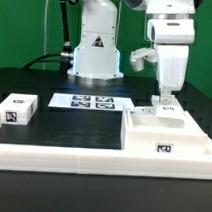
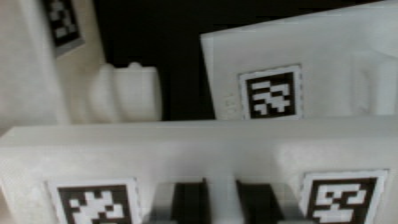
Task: Assemble cabinet
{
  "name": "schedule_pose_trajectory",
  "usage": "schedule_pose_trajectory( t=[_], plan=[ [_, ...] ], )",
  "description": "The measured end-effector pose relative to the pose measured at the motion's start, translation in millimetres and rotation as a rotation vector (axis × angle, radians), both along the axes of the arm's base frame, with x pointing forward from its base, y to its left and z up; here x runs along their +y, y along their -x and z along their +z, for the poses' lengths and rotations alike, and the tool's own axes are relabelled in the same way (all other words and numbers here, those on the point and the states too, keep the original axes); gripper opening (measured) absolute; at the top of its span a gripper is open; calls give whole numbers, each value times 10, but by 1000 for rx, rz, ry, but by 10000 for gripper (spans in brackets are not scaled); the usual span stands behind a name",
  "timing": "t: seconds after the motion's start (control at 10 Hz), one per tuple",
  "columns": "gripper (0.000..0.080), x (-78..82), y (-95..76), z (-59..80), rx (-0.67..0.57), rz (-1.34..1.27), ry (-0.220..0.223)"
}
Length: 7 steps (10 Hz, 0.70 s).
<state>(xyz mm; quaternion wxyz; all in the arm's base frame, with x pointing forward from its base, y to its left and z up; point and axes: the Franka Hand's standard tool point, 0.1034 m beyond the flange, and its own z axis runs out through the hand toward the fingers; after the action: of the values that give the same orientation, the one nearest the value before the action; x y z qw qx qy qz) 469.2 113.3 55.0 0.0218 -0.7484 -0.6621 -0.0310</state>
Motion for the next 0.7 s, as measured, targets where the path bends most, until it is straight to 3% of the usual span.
schedule_pose_trajectory(
  t=[0.3,0.7],
  plan=[
    [71,-16,-163,4,-11,23,-4],
    [71,-21,-185,3,-11,19,-5]
  ],
)
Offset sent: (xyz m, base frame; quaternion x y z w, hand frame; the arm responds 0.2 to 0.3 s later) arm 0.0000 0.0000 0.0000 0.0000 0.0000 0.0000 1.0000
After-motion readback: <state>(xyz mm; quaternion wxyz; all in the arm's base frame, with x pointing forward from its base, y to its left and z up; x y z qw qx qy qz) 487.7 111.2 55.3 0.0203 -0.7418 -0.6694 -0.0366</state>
